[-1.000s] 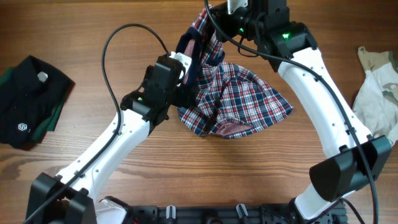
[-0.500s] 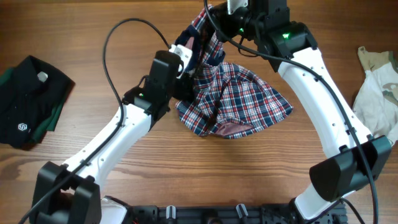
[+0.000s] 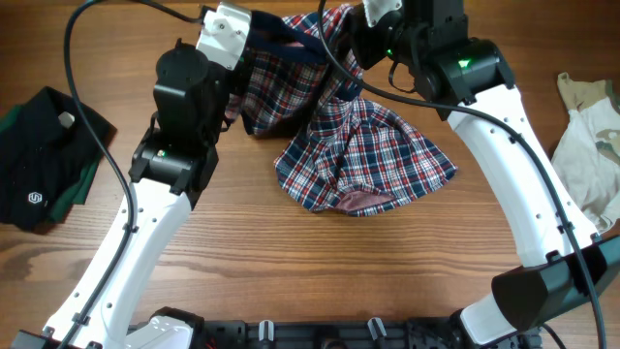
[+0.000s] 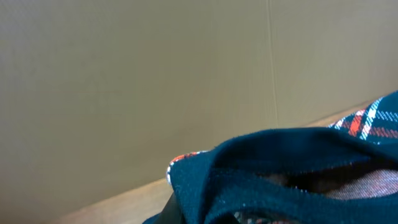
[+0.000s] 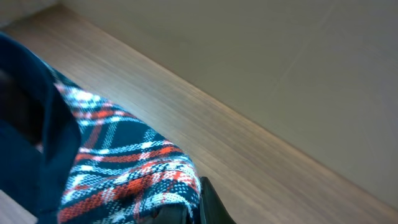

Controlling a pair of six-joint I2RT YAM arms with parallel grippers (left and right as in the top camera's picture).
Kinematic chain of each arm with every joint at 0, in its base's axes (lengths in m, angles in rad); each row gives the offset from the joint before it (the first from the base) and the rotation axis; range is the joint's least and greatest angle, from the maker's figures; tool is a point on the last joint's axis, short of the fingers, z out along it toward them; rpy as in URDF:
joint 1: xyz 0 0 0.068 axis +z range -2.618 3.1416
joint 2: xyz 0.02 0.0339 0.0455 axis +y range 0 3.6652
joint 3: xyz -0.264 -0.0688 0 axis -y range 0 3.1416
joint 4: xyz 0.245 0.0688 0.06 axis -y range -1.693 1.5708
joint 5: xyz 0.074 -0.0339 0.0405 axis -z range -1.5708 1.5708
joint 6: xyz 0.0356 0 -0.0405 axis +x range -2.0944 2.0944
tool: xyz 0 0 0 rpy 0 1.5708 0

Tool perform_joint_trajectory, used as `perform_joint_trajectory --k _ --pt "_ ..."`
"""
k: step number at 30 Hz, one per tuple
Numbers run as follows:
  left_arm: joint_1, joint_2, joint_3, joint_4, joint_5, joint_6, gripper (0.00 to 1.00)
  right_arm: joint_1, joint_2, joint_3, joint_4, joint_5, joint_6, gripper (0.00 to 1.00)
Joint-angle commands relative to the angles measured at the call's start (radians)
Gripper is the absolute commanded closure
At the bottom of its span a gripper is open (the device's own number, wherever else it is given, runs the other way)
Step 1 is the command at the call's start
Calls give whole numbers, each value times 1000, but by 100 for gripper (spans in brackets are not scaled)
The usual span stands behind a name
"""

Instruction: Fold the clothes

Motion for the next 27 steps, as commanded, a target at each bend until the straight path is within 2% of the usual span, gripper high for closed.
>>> perform_joint_trajectory --k 1,7,13,22,27 --pt "24 -5 15 55 -6 43 96 -5 -24 30 20 74 -81 96" --pt "51 -5 16 145 -6 43 96 -5 -25 30 104 98 -85 96" --pt "55 -5 21 151 -6 43 96 -5 -25 30 188 183 -82 96" --pt "55 -5 21 189 -5 43 96 -5 -82 30 104 62 -43 96" --pt "54 -20 28 101 -5 -4 96 -5 -139 30 6 35 -1 96"
